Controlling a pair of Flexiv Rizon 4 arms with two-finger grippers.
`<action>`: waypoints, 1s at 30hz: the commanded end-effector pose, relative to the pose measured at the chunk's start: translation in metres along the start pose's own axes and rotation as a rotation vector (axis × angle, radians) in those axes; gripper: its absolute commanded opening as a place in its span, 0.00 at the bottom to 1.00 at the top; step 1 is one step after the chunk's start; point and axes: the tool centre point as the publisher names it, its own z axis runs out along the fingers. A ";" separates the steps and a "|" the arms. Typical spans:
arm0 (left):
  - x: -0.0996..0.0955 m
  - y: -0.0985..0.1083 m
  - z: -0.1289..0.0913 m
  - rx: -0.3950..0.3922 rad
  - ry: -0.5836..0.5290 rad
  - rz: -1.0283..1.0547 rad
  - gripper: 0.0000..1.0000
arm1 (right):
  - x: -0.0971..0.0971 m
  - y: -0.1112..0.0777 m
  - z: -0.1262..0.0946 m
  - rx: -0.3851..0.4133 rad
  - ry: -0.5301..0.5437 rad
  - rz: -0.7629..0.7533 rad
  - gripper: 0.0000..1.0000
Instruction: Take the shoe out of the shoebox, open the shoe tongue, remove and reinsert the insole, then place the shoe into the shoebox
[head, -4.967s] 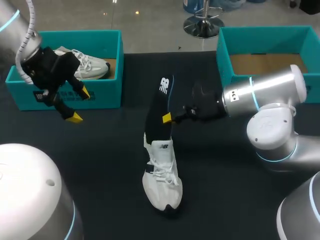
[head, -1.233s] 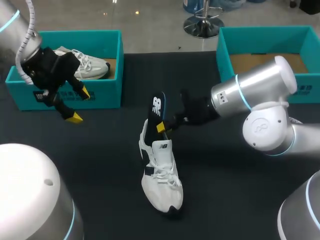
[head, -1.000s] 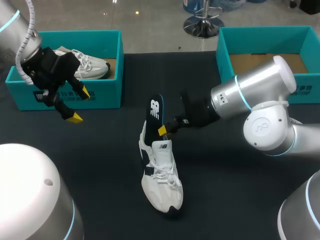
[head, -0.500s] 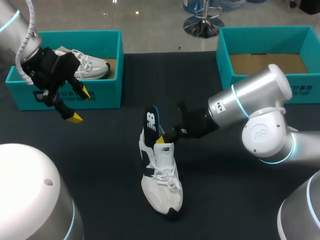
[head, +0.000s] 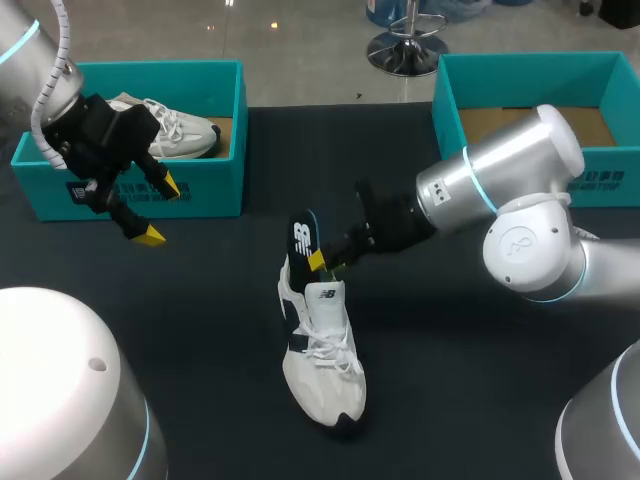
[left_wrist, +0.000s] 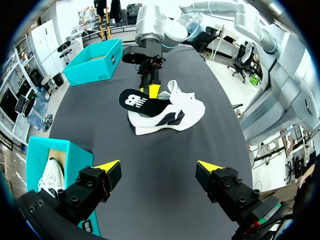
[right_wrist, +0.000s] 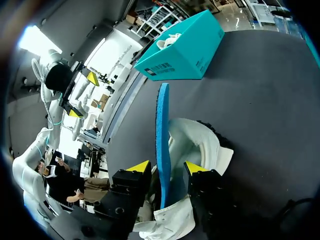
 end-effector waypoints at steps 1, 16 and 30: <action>0.000 0.000 0.000 -0.002 0.001 0.000 1.00 | -0.001 0.011 0.005 0.035 -0.008 -0.005 0.08; 0.000 0.000 0.000 -0.002 0.001 0.000 1.00 | 0.006 -0.033 0.019 0.061 0.025 0.082 0.00; 0.000 0.000 0.000 -0.002 0.001 0.000 1.00 | -0.001 -0.002 0.005 0.045 -0.005 0.044 0.89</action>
